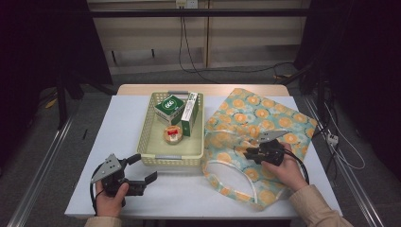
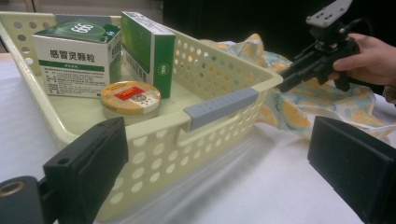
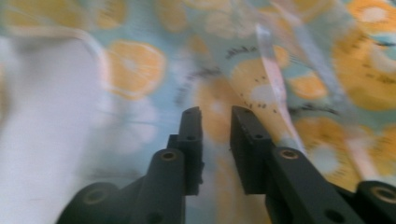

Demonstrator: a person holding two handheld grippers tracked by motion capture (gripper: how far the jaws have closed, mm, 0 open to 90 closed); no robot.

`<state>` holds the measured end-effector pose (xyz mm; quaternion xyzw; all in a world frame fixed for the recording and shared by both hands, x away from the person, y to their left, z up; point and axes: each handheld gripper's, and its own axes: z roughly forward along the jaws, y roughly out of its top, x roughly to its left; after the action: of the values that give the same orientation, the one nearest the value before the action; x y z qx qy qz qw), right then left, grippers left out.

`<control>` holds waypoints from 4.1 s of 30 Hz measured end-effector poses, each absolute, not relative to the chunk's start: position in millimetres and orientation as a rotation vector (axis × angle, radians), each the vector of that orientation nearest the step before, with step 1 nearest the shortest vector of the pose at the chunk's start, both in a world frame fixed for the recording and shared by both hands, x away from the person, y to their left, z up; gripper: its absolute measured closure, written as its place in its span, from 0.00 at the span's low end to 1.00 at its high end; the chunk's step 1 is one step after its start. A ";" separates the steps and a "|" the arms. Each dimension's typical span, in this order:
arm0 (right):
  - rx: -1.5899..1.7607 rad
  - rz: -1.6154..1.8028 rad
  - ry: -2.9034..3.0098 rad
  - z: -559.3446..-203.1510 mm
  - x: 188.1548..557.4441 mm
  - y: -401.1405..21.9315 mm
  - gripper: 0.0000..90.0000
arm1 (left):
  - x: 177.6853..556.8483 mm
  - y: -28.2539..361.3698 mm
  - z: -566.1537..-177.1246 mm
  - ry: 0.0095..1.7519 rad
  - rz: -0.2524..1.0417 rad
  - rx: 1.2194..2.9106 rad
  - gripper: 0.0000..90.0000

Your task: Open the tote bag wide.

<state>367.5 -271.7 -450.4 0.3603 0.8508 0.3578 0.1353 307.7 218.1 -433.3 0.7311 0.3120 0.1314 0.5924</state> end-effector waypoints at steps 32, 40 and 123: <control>1.132 1.165 2.477 -426.0 362.6 -276.2 1.00 | 305.8 222.2 -429.2 0.730 0.325 1.680 0.05; 1.182 1.100 2.331 -432.5 375.3 -292.2 0.98 | 306.1 220.6 -430.2 0.730 0.319 1.682 0.05; 1.220 1.224 2.411 -333.1 429.4 -286.2 1.00 | 380.8 178.9 -347.3 0.688 0.269 1.750 0.04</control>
<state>429.4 -286.2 -333.1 0.4097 0.8097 0.4110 0.0875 380.8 178.9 -347.3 0.7493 0.2946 0.1153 0.5818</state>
